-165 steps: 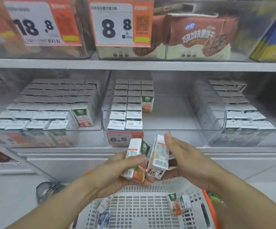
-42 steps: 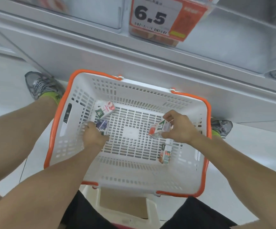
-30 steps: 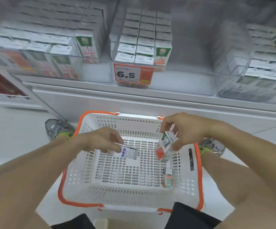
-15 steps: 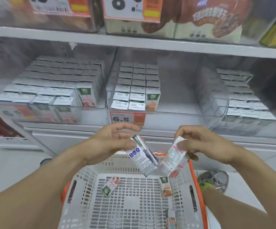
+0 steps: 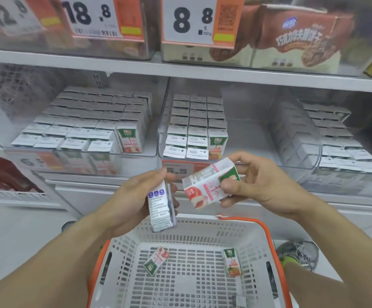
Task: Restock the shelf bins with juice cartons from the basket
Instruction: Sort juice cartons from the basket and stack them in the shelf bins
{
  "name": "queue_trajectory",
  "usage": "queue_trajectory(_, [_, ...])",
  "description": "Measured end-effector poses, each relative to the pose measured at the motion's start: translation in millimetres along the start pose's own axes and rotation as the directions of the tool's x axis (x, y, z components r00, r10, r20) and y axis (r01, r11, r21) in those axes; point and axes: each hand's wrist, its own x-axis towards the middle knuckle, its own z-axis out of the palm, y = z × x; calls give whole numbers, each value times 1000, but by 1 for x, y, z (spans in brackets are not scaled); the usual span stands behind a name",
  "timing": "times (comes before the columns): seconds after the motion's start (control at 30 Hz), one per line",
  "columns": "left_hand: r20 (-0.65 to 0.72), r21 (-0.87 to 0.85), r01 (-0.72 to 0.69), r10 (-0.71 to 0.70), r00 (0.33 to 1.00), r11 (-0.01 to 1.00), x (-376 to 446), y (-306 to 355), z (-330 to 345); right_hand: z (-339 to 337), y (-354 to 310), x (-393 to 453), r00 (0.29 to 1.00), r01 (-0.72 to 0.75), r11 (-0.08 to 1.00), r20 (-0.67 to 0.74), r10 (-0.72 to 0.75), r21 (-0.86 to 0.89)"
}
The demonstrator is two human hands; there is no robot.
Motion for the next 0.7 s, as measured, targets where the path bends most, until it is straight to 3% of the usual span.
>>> queue_trajectory(0.17, [-345, -209, -238, 157, 925, 948, -8, -3, -51, 50, -24, 20, 928, 328, 937, -142, -344, -123])
queue_trajectory(0.27, [-414, -237, -319, 201, 888, 918, -14, 2, -81, 84, -38, 43, 852, 386, 879, -258, -457, -282])
queue_trajectory(0.37, [-480, -174, -321, 205, 853, 931, -15, -2, -102, 112, -46, 78, 831, 347, 743, -179, -526, -572])
queue_trajectory(0.47, [-558, 130, -273, 298, 774, 953, -20, -8, -114, 133, -51, 120, 882, 233, 541, -60, -468, -808])
queue_trajectory(0.57, [-573, 325, -260, 408, 711, 909, -26, -9, -124, 148, -47, 158, 958, 81, 370, -30, -284, -926])
queue_trajectory(0.7, [-606, 329, -310, 451, 656, 892, -33, -8, -135, 162, -35, 190, 991, -79, 341, -109, -72, -937])
